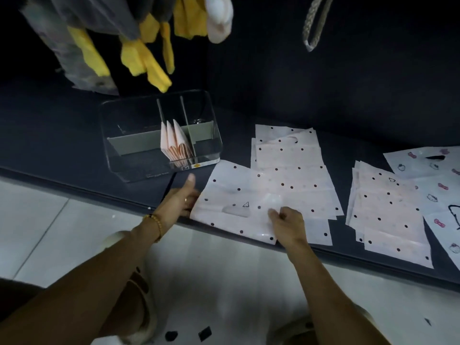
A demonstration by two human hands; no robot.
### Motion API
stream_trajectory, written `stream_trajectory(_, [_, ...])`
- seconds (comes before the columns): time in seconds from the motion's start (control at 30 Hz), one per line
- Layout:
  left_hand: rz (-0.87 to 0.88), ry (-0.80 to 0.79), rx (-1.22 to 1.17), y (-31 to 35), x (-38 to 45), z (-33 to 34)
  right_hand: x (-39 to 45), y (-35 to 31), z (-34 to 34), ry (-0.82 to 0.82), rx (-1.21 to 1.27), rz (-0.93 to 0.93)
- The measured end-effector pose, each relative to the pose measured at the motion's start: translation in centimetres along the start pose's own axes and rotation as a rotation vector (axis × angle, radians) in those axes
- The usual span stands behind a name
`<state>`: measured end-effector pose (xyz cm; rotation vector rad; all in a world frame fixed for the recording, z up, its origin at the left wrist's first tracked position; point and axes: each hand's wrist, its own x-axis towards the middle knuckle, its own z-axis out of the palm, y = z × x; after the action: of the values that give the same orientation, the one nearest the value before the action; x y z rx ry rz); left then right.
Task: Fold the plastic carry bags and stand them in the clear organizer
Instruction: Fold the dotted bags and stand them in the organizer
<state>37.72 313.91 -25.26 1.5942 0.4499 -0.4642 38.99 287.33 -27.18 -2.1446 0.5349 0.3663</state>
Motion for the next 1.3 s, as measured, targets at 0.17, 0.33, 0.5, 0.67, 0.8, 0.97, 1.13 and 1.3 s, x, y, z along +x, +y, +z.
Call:
stream_trajectory(0.17, [0.181, 0.088, 0.539, -0.6, 1.5, 1.0, 0.7, -0.3, 0.0, 0.068, 0.062, 0.071])
stream_trajectory(0.33, [0.254, 0.241, 0.657, -0.9, 2.4, 2.4, 0.9, 0.0, -0.1, 0.117, 0.094, 0.093])
stream_trajectory(0.5, [0.215, 0.327, 0.703, -1.2, 3.0, 2.7, 1.1, 0.2, -0.2, 0.119, -0.133, -0.040])
stream_trajectory(0.67, [0.136, 0.411, 0.779, -1.2, 3.2, 2.9, 2.0, -0.1, -0.2, 0.123, -0.136, -0.067])
stream_trajectory(0.8, [0.094, 0.451, 0.862, -1.1, 3.2, 3.0, 2.4, -0.5, -0.1, 0.108, -0.182, -0.039])
stream_trajectory(0.97, [0.465, 0.462, 1.149, -1.8, 2.1, 3.2, 2.5, -0.6, 0.1, 0.105, -0.188, -0.022])
stream_trajectory(1.13, [0.641, 0.016, 1.355, -4.0, 2.0, 3.2, 2.5, -0.5, 0.2, 0.109, -0.208, -0.014])
stream_trajectory(1.3, [0.610, -0.002, 1.431, -5.3, 1.9, 2.9, 0.9, -0.8, 0.7, 0.360, -0.394, -0.174])
